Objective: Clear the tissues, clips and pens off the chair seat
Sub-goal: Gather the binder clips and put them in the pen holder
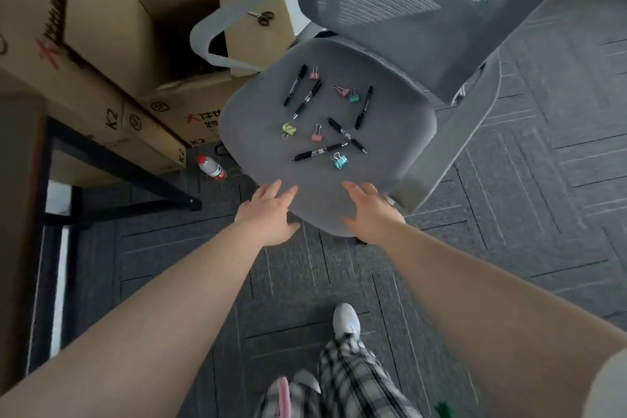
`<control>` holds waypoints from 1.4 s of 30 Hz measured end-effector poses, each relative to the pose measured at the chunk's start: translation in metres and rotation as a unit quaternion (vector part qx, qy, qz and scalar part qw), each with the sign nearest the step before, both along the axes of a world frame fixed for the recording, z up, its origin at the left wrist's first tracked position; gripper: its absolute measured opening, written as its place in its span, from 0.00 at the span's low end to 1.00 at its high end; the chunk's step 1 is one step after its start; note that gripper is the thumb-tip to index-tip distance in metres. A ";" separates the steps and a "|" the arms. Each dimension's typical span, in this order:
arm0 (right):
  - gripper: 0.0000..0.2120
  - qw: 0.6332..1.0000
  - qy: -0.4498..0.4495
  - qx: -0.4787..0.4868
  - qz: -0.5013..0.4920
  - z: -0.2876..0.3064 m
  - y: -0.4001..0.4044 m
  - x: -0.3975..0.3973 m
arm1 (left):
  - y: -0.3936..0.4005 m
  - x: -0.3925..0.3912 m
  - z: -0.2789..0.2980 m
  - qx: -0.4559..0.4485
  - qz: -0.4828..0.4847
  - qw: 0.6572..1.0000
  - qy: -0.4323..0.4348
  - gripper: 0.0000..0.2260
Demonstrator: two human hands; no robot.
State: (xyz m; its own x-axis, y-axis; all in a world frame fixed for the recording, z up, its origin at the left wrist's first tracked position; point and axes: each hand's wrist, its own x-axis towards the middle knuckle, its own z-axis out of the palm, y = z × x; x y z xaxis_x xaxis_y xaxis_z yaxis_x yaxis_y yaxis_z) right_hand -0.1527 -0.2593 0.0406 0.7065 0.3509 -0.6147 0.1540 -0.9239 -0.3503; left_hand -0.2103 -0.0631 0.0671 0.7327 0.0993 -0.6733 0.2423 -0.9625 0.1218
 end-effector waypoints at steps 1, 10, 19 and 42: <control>0.33 1.000 0.003 0.002 -0.007 -0.003 0.006 0.013 | 0.004 0.014 -0.001 -0.004 0.002 1.000 -0.008 0.34; 0.29 0.998 0.002 -0.042 -0.052 -0.037 0.059 0.077 | 0.055 0.114 -0.046 -0.015 -0.031 0.999 -0.008 0.31; 0.27 0.982 0.035 -0.121 -0.141 -0.084 0.099 0.118 | 0.086 0.187 -0.112 -0.028 -0.093 0.995 0.016 0.28; 0.10 0.961 -0.053 0.031 -0.268 -0.081 0.095 0.222 | 0.047 0.256 -0.135 -0.167 0.061 0.982 -0.060 0.17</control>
State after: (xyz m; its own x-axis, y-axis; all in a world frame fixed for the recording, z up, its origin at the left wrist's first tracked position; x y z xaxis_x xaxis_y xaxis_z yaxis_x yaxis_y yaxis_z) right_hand 0.0689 -0.1643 -0.0407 0.8534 -0.0480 -0.5191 -0.3012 -0.8581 -0.4158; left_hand 0.0457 -0.0161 -0.0677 0.8046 -0.0206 -0.5934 0.3182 -0.8289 0.4602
